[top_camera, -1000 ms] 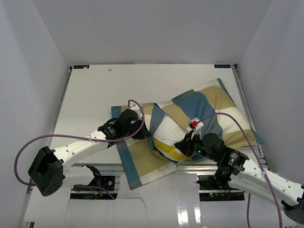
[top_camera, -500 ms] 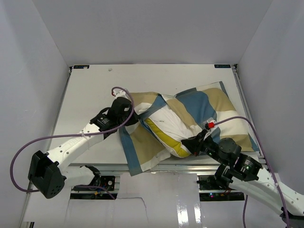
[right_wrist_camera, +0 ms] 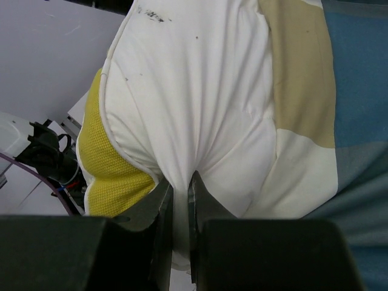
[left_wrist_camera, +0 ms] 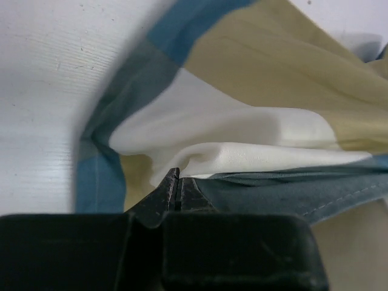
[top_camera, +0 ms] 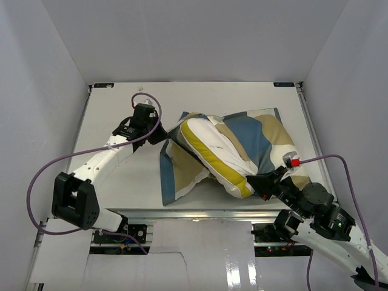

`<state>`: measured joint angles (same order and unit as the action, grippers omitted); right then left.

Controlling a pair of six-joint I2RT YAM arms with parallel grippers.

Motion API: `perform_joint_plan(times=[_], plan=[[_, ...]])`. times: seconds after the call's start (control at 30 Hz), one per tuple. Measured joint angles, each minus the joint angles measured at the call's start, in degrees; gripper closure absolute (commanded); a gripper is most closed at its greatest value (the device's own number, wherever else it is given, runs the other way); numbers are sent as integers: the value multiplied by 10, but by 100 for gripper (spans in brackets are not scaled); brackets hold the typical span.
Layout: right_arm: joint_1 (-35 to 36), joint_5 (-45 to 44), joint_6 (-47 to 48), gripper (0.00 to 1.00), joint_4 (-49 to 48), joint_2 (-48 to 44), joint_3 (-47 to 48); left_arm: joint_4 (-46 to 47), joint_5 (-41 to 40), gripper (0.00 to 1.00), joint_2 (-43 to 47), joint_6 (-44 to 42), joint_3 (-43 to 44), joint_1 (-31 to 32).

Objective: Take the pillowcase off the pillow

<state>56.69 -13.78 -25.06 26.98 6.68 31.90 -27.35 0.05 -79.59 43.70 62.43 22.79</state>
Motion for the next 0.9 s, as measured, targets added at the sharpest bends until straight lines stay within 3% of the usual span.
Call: perform_joint_plan(times=[0.23, 0.27, 0.37, 0.47, 0.67, 0.8, 0.9], plan=[[0, 7, 1, 92, 13, -8, 20, 5, 41, 100, -103, -14, 16, -13], [0, 9, 1, 92, 13, 0, 20, 8, 49, 77, -111, -19, 16, -14], [0, 20, 2, 92, -10, 28, 15, 26, 75, 27, -116, -41, 9, -25], [0, 25, 4, 92, -53, 70, 0, 40, 87, 11, -91, -52, -5, -41], [0, 35, 12, 92, -154, 225, -40, 67, 128, 4, 109, -45, -82, -51], [0, 62, 13, 92, -235, 323, -56, 170, 205, 2, 263, 0, -226, -31], [0, 89, 12, 92, -298, 397, -55, 203, 247, 2, 287, 30, -311, -5]])
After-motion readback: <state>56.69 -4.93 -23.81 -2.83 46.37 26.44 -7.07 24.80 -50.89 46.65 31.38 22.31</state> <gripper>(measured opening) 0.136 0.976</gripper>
